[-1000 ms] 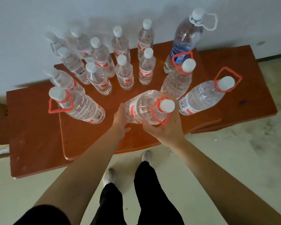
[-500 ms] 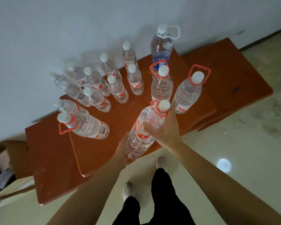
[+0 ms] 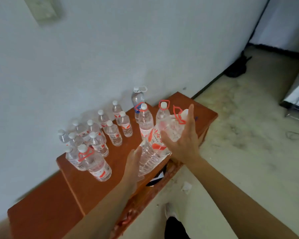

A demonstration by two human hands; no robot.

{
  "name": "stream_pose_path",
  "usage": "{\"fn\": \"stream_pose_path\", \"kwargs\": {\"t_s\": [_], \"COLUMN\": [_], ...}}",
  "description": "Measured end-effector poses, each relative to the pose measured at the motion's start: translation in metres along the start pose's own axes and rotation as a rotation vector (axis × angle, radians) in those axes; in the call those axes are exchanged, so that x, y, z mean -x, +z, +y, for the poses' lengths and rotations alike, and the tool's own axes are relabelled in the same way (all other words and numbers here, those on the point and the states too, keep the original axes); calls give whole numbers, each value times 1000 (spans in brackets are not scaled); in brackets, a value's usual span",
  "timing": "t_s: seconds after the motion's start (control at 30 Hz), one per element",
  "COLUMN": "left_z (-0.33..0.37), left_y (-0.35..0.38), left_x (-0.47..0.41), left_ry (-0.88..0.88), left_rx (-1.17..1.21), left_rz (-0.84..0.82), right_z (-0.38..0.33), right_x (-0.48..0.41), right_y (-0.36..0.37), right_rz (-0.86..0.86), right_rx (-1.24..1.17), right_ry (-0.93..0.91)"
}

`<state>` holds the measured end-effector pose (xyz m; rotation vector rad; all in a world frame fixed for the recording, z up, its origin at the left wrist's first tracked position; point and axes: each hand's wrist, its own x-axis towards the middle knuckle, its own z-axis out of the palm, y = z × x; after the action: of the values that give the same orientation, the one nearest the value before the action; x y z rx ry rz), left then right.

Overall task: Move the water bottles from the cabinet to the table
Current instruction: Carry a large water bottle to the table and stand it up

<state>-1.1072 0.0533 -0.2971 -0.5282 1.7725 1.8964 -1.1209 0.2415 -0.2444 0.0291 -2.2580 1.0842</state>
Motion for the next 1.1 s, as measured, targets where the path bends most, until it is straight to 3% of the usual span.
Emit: {"fn": "stream_pose_path", "kwargs": {"t_s": [0.2,0.33,0.47,0.8,1.1], "left_z": [-23,-54,-96,-268,-416], "left_y": [53,112,186,359,468], "left_x": [47,101,166,391,578], "left_ry": [237,275,122,72,-38], "left_rx": [-103,-219,-321,-657,-903], "left_rz": [-229,-440,-561,-1006,-1353], "right_z": [-29,-40,-51,-88,-137], "right_x": [75,144,218,469,659], "right_y": [-117,-202,-291,-526,-687], "right_rz": [201,370,556,1005,1234], "right_rx": [177,282,424,721,1071], "right_ry": [112,250,387,545,813]}}
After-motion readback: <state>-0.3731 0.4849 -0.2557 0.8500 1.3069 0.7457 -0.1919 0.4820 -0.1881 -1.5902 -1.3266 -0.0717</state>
